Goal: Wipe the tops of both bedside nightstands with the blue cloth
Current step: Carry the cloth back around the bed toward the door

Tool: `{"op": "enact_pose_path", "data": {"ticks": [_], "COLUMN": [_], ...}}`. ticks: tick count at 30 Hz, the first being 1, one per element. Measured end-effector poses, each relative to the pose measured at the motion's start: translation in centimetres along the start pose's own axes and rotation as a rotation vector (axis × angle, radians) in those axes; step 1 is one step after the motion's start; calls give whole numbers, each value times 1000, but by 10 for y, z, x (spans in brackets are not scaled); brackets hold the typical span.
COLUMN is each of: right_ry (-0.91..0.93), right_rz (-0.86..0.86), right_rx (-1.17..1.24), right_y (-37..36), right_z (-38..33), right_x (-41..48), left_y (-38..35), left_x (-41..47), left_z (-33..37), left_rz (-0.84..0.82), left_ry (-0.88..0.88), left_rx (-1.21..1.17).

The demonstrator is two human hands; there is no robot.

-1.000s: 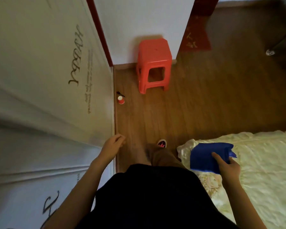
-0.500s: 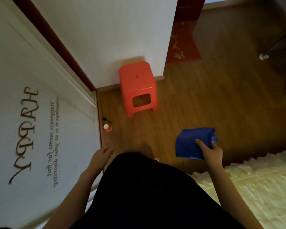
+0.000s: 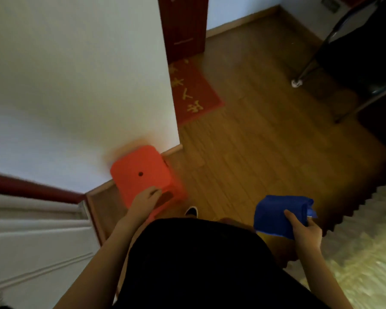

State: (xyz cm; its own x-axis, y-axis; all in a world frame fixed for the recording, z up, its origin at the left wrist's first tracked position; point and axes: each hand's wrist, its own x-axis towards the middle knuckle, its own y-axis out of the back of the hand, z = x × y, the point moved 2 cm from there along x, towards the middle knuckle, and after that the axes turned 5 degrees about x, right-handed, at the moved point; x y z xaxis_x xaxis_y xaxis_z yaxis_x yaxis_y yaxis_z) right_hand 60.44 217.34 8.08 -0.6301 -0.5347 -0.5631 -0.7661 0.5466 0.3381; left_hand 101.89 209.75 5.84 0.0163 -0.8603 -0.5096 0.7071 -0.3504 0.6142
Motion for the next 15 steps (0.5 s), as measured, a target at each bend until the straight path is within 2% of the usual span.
{"op": "enact_pose_path", "data": {"ticks": [4, 8, 12, 15], "right_ry": [-70, -134, -156, -143], "right_rz": [146, 254, 259, 227], "right_rx": [62, 92, 120, 122], "right_y": [9, 14, 10, 4], "right_z": [-33, -60, -95, -134], "right_x": [36, 87, 160, 219], "left_y": [12, -3, -28, -44], "left_x": [83, 155, 221, 265], "left_z": [78, 136, 188, 230], "left_rz": [-64, -169, -198, -193], "left_ry": [-142, -197, -219, -149], "left_rx": [69, 177, 240, 236]}}
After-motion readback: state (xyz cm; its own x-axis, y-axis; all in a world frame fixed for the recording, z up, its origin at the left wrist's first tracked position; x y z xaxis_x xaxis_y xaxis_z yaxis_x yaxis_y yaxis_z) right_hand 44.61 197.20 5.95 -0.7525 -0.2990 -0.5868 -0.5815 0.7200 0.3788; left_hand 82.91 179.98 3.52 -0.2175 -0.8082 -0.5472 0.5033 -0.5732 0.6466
